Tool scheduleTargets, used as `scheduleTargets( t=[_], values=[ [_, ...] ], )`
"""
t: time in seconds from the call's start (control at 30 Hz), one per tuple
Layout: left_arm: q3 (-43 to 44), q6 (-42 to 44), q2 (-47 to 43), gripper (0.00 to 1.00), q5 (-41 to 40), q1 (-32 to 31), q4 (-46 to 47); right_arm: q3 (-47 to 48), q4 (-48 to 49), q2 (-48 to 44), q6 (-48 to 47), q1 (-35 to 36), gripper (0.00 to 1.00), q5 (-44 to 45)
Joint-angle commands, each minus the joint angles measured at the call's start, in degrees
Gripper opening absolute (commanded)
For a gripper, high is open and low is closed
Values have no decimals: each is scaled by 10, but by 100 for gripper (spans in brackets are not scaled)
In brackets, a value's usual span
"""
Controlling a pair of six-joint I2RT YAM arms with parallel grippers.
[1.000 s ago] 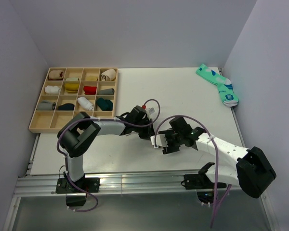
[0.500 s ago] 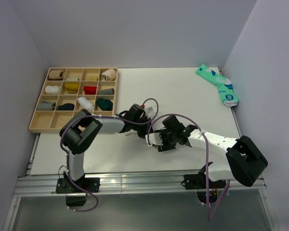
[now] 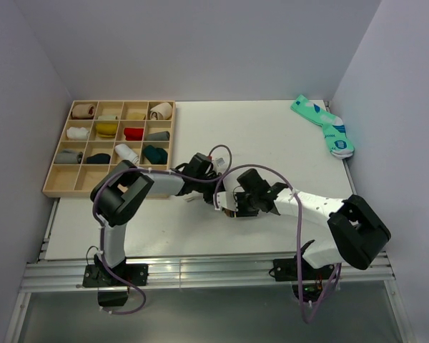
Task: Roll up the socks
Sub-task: Roll the sock at the center of the board.
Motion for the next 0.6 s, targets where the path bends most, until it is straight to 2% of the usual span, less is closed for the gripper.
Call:
scheduleTargets(
  t=[0.0, 0.07, 0.17, 0.23, 0.27, 0.3, 0.43, 0.57],
  values=[
    [-25, -22, -12, 1, -53, -2, 21, -12, 14, 15, 45, 8, 25, -5],
    [-45, -44, -32, 1, -69, -1, 38, -18, 25, 11, 62, 7, 20, 2],
    [-71, -70, -68, 8, -116, -3, 43, -24, 42, 8, 81, 7, 12, 11],
    [-105, -84, -95, 15, -141, -3, 49, -24, 48, 4, 93, 8, 6, 16],
    [-119, -98, -129, 22, -168, -3, 55, -26, 57, 1, 96, 7, 4, 23],
    [-142, -103, -149, 23, -186, -3, 58, -29, 63, 0, 105, 8, 0, 26],
    [-204, -143, -249, 34, -236, -3, 67, -29, 72, -2, 124, 7, 0, 34],
    [-238, -172, -344, 38, -296, -8, 37, -30, 90, 1, 139, 7, 0, 46]
  ],
)
